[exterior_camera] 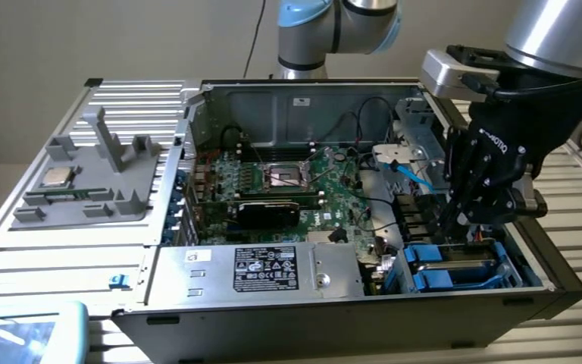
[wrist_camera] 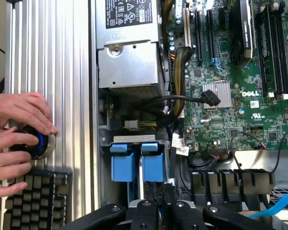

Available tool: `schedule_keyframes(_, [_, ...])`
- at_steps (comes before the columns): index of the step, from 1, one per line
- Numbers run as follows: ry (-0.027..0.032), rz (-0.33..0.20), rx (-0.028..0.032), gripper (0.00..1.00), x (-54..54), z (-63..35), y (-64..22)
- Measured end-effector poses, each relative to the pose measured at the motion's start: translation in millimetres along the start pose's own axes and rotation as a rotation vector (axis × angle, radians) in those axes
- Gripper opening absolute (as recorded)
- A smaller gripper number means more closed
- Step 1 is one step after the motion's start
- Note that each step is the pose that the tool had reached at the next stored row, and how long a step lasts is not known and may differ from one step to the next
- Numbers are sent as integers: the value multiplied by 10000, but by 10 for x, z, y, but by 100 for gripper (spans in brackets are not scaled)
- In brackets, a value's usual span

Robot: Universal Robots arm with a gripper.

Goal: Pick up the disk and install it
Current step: 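Insert the second disk wire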

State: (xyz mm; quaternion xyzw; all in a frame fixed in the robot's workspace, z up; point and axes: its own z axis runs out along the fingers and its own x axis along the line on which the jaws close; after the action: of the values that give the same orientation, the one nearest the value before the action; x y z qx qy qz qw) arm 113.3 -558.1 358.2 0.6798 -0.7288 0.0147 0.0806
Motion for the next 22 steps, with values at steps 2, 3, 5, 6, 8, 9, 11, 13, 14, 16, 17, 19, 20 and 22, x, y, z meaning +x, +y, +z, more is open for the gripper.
schedule_keyframes(2, [-103, -12, -6, 16, 12, 18, -11])
schedule_keyframes(3, [-154, -16, -10, 16, 15, 28, -15])
schedule_keyframes(5, [-259, -26, -16, 16, 27, 43, -21])
schedule_keyframes(6, [-303, -29, -16, 16, 33, 50, -22])
schedule_keyframes(8, [-390, -43, 5, 16, 55, 61, -25])
schedule_keyframes(9, [-415, -43, 55, 16, 60, 65, -25])
schedule_keyframes(11, [-443, -43, 150, 16, 61, 68, -25])
schedule_keyframes(13, [-459, -45, 150, 16, 61, 69, -25])
schedule_keyframes(14, [-465, -46, 170, 16, 61, 72, -25])
schedule_keyframes(16, [-485, -54, 230, 16, 61, 80, -25])
schedule_keyframes(17, [-522, -55, 272, 16, 62, 85, -22])
schedule_keyframes(19, [-594, -56, 307, 16, 66, 100, -8])
schedule_keyframes(20, [-625, -59, 305, 16, 70, 106, -5])
schedule_keyframes(22, [-665, -63, 304, 16, 80, 112, -4])
